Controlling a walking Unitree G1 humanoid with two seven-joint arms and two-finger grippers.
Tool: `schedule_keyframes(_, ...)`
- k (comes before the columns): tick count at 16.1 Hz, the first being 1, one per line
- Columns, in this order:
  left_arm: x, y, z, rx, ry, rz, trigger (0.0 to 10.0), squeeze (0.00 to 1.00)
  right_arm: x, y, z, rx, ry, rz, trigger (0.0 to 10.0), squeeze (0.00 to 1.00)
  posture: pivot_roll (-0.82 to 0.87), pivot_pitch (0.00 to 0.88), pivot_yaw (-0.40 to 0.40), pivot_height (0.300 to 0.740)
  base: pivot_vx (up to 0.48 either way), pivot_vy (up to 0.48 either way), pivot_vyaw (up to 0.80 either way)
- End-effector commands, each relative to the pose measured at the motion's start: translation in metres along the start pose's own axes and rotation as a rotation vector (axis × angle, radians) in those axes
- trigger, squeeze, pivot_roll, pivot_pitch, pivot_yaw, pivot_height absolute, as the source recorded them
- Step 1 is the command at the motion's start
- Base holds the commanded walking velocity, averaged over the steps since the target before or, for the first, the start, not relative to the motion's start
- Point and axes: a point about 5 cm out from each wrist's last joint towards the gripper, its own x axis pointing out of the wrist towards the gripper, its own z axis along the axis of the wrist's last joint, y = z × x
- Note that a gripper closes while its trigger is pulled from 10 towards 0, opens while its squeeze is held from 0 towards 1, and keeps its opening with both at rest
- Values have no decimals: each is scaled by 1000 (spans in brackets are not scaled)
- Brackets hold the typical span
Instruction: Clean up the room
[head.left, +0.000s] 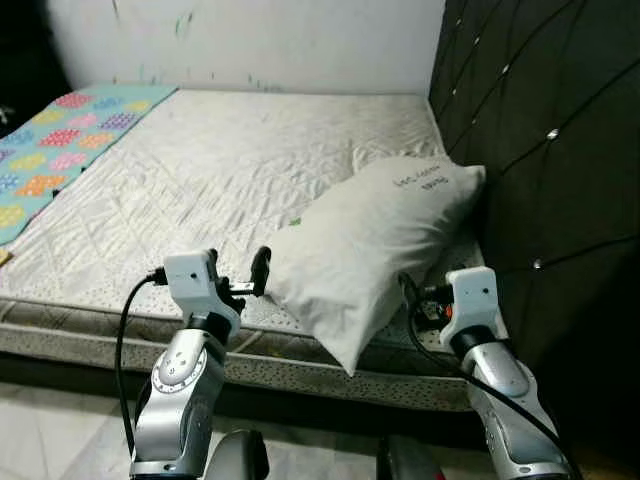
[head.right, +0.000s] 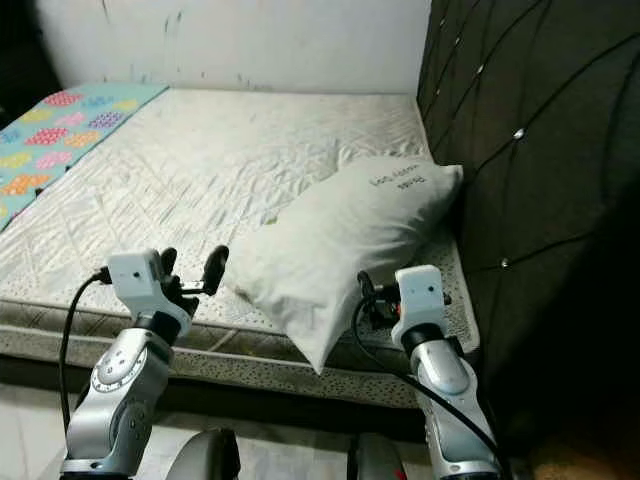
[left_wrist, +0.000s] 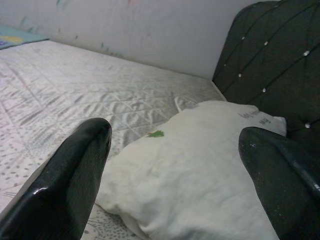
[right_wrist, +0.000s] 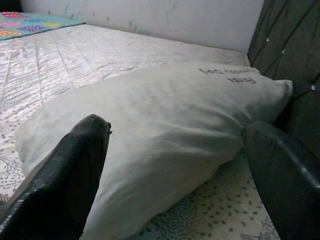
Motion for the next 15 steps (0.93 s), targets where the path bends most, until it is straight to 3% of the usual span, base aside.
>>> schedule_keyframes(1,0,3,2,4,3,15,10000,0,1,3,4,-7,-10,20,10000,0,-203,0,47,602,0,0,0)
schedule_keyframes(6,0,2,6,-3,-13,-18,10000,0,1,8,5,-4,-19,17,10000,0,-198,0,62,602,0,0,0)
schedule_keyframes(15,-1,-1,5,-10,-10,-47,10000,0,1,7,3,3,-11,0,10000,0,-197,0,66,602,351,0,0)
